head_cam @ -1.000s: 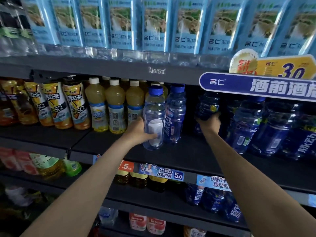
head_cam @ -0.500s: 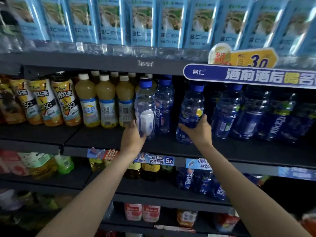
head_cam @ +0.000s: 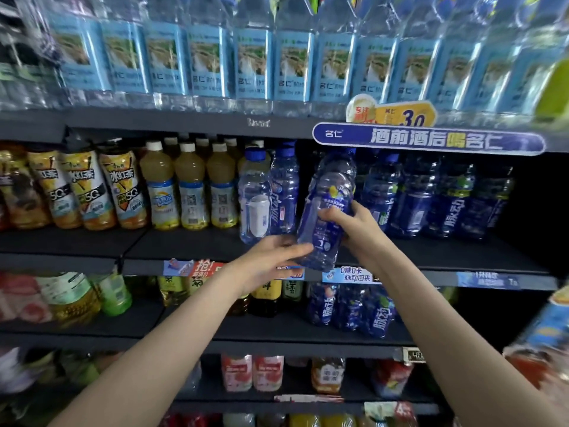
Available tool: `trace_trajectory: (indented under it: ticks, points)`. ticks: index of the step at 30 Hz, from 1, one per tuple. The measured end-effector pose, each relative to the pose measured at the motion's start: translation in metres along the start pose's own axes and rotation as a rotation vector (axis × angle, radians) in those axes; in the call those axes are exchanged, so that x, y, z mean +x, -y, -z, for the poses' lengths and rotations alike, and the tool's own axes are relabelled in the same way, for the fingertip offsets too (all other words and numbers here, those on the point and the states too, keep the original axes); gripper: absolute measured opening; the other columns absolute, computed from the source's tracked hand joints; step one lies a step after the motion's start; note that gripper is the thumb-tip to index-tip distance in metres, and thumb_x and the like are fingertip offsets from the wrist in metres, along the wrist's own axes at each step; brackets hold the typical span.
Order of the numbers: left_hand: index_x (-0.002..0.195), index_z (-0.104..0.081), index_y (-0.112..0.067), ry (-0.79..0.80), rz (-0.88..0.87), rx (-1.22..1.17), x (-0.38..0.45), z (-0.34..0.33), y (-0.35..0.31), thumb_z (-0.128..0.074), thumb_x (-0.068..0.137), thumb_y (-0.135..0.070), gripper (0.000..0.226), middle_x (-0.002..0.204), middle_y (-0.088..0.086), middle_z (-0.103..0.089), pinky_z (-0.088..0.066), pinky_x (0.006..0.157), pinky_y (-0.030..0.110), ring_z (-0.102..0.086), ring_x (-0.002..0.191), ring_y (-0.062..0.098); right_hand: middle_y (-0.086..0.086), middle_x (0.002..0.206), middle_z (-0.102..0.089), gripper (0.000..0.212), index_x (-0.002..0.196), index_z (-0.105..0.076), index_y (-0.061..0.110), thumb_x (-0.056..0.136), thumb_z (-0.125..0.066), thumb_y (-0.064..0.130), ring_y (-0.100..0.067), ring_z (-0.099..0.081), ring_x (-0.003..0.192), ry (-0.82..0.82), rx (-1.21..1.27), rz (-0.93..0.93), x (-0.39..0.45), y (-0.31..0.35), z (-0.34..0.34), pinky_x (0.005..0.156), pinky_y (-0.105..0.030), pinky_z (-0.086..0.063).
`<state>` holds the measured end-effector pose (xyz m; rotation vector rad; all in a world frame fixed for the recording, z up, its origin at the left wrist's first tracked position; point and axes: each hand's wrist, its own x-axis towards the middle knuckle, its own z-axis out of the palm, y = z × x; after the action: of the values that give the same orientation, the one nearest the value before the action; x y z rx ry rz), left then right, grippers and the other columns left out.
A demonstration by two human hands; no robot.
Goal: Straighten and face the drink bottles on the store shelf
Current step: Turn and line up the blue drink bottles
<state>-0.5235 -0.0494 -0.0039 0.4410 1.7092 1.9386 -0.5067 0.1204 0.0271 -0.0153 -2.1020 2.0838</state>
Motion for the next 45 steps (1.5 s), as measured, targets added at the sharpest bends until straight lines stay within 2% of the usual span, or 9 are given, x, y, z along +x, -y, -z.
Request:
trace_trajectory:
  ticks: [3, 10, 16, 19, 22, 29, 37, 41, 45]
  points:
    - [0.100, -0.059, -0.015, -0.105, -0.074, 0.047, -0.010, -0.003, 0.004, -0.066, 0.083, -0.013, 0.019, 0.096, -0.003, -0.065, -0.052, 0.088, 0.029, -0.064, 0.092, 0.011, -0.007, 0.115, -0.066, 0.041, 0.120, -0.053, 0.012, 0.084, -0.068, 0.023, -0.022, -0.065, 0.101, 0.014, -0.036, -0.006, -0.007, -0.004, -0.005, 0.087, -0.039, -0.054]
    - [0.116, -0.049, -0.021, -0.421, -0.375, 0.874, -0.029, 0.015, 0.008, -0.084, 0.063, -0.036, 0.065, 0.110, -0.010, -0.048, -0.041, 0.088, 0.024, -0.049, 0.103, 0.006, -0.008, 0.099, -0.072, 0.037, 0.102, -0.066, 0.011, 0.075, -0.078, 0.032, -0.028, -0.067, 0.094, -0.193, 0.136, -0.154, -0.021, -0.022, -0.031, 0.086, -0.045, -0.054]
    - [0.113, -0.052, -0.029, -0.176, -0.060, 0.442, -0.045, 0.040, -0.008, -0.084, 0.061, -0.040, 0.062, 0.117, -0.005, -0.061, -0.049, 0.092, 0.032, -0.061, 0.103, 0.009, -0.009, 0.098, -0.071, 0.033, 0.111, -0.060, 0.004, 0.086, -0.065, 0.025, -0.020, -0.069, 0.084, 0.025, 0.342, -0.134, -0.028, -0.019, -0.037, 0.074, -0.035, -0.058]
    - [0.107, -0.052, -0.026, -0.322, -0.193, 0.496, -0.046, 0.034, -0.004, -0.082, 0.067, -0.029, 0.050, 0.111, -0.005, -0.063, -0.049, 0.079, 0.021, -0.061, 0.092, 0.002, -0.009, 0.104, -0.071, 0.037, 0.117, -0.058, 0.005, 0.089, -0.063, 0.029, -0.020, -0.069, 0.091, 0.087, 0.275, -0.155, -0.023, -0.009, -0.038, 0.082, -0.035, -0.057]
    - [0.113, -0.049, -0.024, -0.574, -0.446, 0.684, -0.047, 0.031, -0.008, -0.084, 0.064, -0.031, 0.061, 0.114, -0.004, -0.053, -0.046, 0.089, 0.029, -0.055, 0.104, 0.012, -0.016, 0.112, -0.068, 0.048, 0.122, -0.055, 0.003, 0.088, -0.064, 0.035, -0.028, -0.067, 0.099, 0.044, 0.371, -0.278, -0.019, -0.005, -0.045, 0.077, -0.038, -0.058]
    - [0.126, -0.044, -0.028, -0.479, -0.766, 0.855, -0.055, 0.023, -0.025, -0.086, 0.058, -0.035, 0.080, 0.119, -0.012, -0.048, -0.035, 0.098, 0.021, -0.045, 0.115, 0.007, -0.021, 0.107, -0.068, 0.051, 0.119, -0.058, -0.003, 0.087, -0.064, 0.036, -0.028, -0.070, 0.089, 0.096, 0.750, -0.381, -0.021, -0.010, -0.056, 0.060, -0.032, -0.059]
    - [0.111, -0.057, -0.027, -0.160, -0.376, 0.594, -0.055, 0.028, -0.040, -0.070, 0.078, -0.032, 0.035, 0.113, -0.014, -0.059, -0.044, 0.082, 0.014, -0.057, 0.103, -0.001, -0.014, 0.111, -0.069, 0.046, 0.122, -0.056, 0.003, 0.082, -0.071, 0.021, -0.024, -0.070, 0.090, 0.008, 0.417, -0.153, -0.024, -0.008, -0.033, 0.073, -0.032, -0.059]
    - [0.122, -0.046, -0.028, -0.074, -0.132, 0.625, -0.037, 0.025, -0.023, -0.076, 0.071, -0.036, 0.060, 0.117, -0.014, -0.057, -0.044, 0.095, 0.025, -0.055, 0.108, 0.003, -0.009, 0.109, -0.068, 0.055, 0.122, -0.052, 0.015, 0.074, -0.076, 0.002, -0.026, -0.068, 0.098, 0.020, 0.155, 0.053, -0.034, -0.007, -0.026, 0.083, -0.038, -0.057]
    - [0.121, -0.053, -0.019, -0.096, -0.171, 0.619, -0.019, 0.017, -0.010, -0.086, 0.064, -0.024, 0.066, 0.117, -0.002, -0.064, -0.046, 0.098, 0.033, -0.061, 0.107, 0.011, -0.002, 0.108, -0.068, 0.071, 0.132, -0.045, 0.020, 0.073, -0.075, -0.004, -0.015, -0.066, 0.101, 0.180, -0.003, 0.197, -0.034, -0.003, -0.013, 0.082, -0.028, -0.055]
